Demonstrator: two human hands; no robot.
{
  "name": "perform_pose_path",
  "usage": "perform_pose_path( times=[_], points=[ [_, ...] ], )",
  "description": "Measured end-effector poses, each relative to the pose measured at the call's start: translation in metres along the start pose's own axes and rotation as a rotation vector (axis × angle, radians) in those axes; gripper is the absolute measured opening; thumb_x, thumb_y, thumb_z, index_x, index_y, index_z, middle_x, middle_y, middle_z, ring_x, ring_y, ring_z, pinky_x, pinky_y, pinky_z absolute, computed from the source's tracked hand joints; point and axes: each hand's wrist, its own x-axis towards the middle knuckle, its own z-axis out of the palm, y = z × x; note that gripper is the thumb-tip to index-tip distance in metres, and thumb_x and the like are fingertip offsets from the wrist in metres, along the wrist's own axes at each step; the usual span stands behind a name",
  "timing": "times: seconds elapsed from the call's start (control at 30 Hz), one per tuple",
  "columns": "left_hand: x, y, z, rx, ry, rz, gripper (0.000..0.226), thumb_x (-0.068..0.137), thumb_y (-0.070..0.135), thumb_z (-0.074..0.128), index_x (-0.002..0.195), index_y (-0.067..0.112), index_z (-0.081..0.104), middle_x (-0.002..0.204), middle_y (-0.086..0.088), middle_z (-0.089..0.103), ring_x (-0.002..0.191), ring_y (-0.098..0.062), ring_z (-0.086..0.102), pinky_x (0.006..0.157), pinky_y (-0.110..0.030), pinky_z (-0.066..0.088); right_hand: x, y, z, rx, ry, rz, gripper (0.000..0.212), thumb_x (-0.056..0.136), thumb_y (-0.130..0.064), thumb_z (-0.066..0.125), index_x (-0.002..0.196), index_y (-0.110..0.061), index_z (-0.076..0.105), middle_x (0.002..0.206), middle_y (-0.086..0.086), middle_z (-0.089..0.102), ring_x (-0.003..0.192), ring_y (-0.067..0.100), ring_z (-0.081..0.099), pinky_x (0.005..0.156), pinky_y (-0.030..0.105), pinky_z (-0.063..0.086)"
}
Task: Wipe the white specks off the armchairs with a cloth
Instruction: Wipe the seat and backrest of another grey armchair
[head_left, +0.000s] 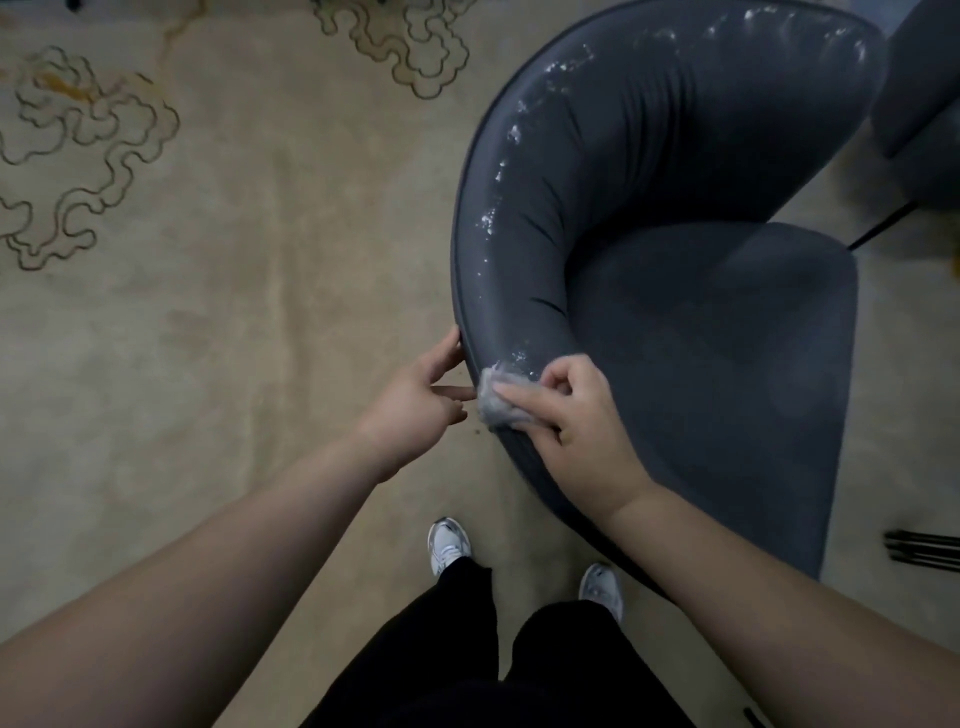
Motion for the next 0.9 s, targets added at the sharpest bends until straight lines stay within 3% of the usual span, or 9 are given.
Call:
perform_pose_path(
  times=[0.17,0.27,0.43,0.67,0.8,0.9],
  points=[
    [0.001,0.0,-0.004,0.014,-0.034,-0.032,0.093,0.082,-0.022,0.039,0.15,0.039,0.023,0.14,0.022,0.039,0.102,0.002,0.063,0.082,-0.019,0.053,-0.059,0.015,-0.018,0.01,-0.033,0.0,0.043,0.073,0.004,0.075,0.106,-0.023,0.074,0.09,0.007,0.047,0.08,0.023,0.048,0.074,0.031,0.044],
    [0.003,0.001,-0.006,-0.011,-0.008,-0.047,0.09,0.082,-0.021,0.04,0.15,0.037,0.026,0.145,0.017,0.04,0.101,0.0,0.064,0.08,-0.018,0.053,-0.035,0.01,-0.011,-0.015,-0.011,-0.012,0.035,0.074,0.003,0.071,0.1,-0.019,0.077,0.085,0.012,0.049,0.075,0.027,0.049,0.068,0.038,0.047],
    [0.003,0.001,0.0,-0.038,0.043,-0.028,0.088,0.083,-0.022,0.043,0.138,0.046,0.031,0.132,0.022,0.05,0.086,0.004,0.066,0.085,-0.022,0.052,0.029,-0.001,0.003,-0.012,-0.012,-0.042,0.035,0.073,0.005,0.071,0.098,-0.018,0.077,0.085,0.017,0.051,0.077,0.032,0.049,0.069,0.043,0.047],
    [-0.001,0.01,0.007,-0.091,0.095,-0.044,0.085,0.084,-0.022,0.037,0.146,0.035,0.036,0.135,0.019,0.051,0.091,0.0,0.068,0.074,-0.013,0.049,-0.025,0.022,-0.013,-0.006,-0.013,-0.076,0.042,0.071,0.006,0.076,0.102,-0.022,0.076,0.087,0.011,0.05,0.078,0.027,0.049,0.074,0.032,0.043],
    [-0.002,0.007,0.011,-0.148,0.15,-0.048,0.08,0.085,-0.022,0.039,0.139,0.037,0.042,0.118,0.027,0.059,0.09,0.0,0.066,0.079,-0.022,0.051,0.028,0.01,0.0,-0.011,-0.023,-0.137,0.036,0.075,0.003,0.073,0.101,-0.02,0.076,0.085,0.015,0.051,0.077,0.031,0.049,0.071,0.038,0.044],
    [0.0,0.008,0.009,-0.19,0.178,-0.07,0.074,0.087,-0.02,0.039,0.136,0.035,0.045,0.121,0.016,0.062,0.092,-0.004,0.068,0.082,-0.028,0.051,0.074,-0.001,0.01,-0.03,-0.016,-0.095,0.031,0.079,-0.003,0.071,0.103,-0.023,0.076,0.089,0.015,0.051,0.082,0.034,0.047,0.072,0.045,0.046]
  ],
)
